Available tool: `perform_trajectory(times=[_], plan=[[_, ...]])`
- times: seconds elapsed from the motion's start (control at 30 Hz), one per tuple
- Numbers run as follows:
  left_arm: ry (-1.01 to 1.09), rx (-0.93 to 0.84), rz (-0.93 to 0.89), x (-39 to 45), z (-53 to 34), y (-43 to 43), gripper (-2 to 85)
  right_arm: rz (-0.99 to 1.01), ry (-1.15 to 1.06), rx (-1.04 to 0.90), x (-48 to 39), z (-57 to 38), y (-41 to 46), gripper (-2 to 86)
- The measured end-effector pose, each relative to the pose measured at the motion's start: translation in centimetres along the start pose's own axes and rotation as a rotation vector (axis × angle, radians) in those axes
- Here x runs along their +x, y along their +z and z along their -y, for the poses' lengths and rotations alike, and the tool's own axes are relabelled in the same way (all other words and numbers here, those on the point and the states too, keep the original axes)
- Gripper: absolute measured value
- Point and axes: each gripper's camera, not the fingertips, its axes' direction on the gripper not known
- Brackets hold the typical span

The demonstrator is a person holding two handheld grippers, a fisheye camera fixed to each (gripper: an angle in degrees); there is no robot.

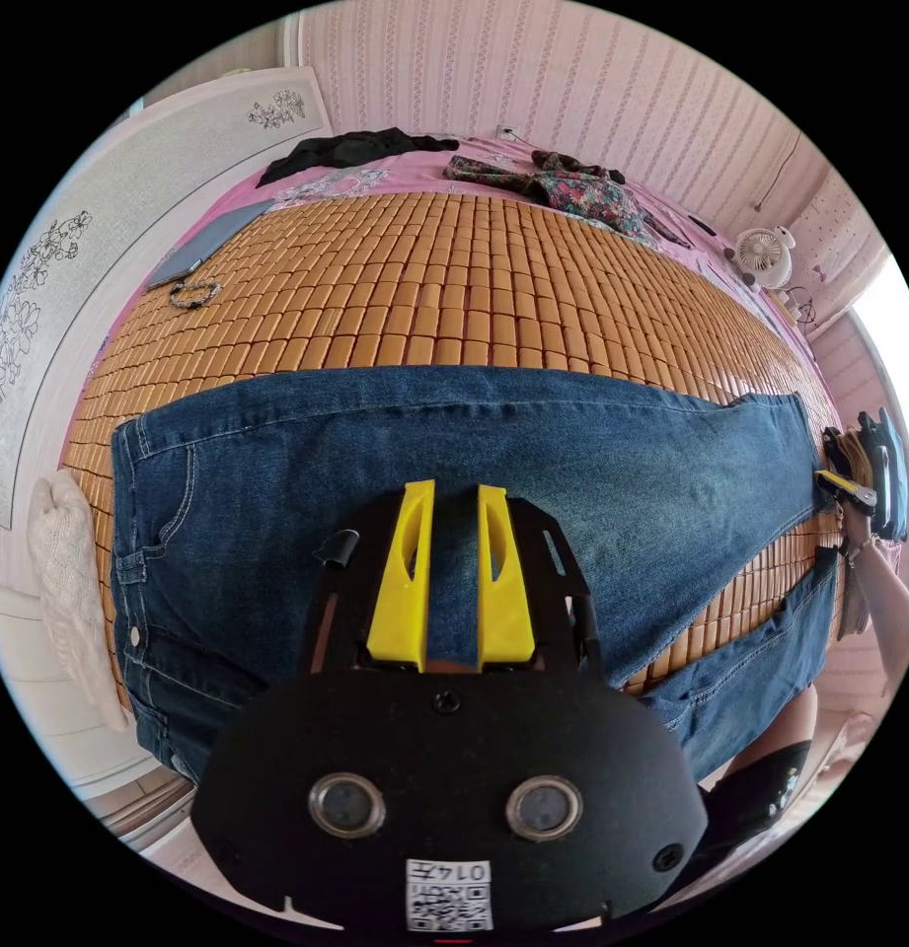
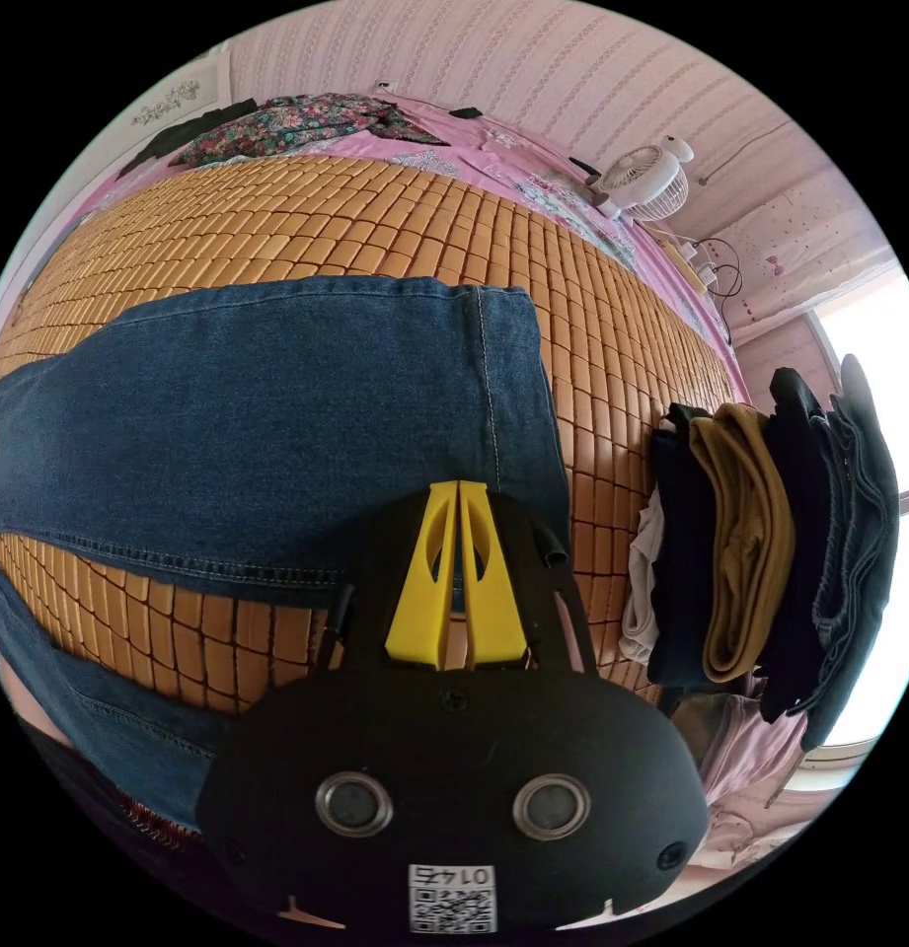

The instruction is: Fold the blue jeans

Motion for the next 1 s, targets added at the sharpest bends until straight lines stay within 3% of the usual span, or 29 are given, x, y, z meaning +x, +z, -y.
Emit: perform_trajectory(times=[0.17, 0.27, 0.33, 0.43, 0.5, 0.63, 0.73, 0.8, 0.9, 1.0], plan=[[-0.115, 0.043, -0.063, -1.9, 1.6, 1.6, 3.9, 0.026, 0.026, 0.011, 1.9, 0.1, 0.0, 0.1], [-0.134, 0.028, -0.078, -2.2, 2.4, 2.1, 3.6, 0.24, 0.174, 0.046, 6.3, -1.6, -1.1, 0.1], [-0.122, 0.004, -0.082, -1.9, 2.6, 1.9, 3.3, 0.366, 0.268, 0.2, 10.2, -6.0, -4.2, 1.7], [0.019, 0.144, -0.175, 0.4, 0.9, -1.4, 3.0, 0.446, 0.252, 0.223, 13.0, -13.3, -6.8, 6.0], [0.147, 0.202, -0.333, 3.8, -2.8, -4.1, 3.3, 0.48, 0.26, 0.16, 13.7, -17.8, -7.3, 8.5], [0.278, 0.056, -0.574, 11.2, -11.2, -3.4, 4.7, 0.576, 0.298, 0.065, 13.0, -25.8, -7.4, 11.4], [0.382, -0.033, -0.526, 17.1, -17.3, -2.0, 5.8, 0.65, 0.353, 0.019, 11.6, -27.8, -6.1, 8.0], [0.407, -0.135, -0.498, 19.9, -20.3, -0.4, 5.4, 0.585, 0.359, -0.012, 10.6, -28.3, -5.4, 6.0], [0.419, -0.007, -0.385, 20.4, -22.6, -1.0, 3.3, 0.525, 0.347, -0.003, 10.3, -28.6, -6.0, 2.6], [0.348, -0.06, -0.483, 19.6, -22.8, -0.3, 1.2, 0.618, 0.335, 0.089, 10.8, -28.4, -10.2, 2.3]])
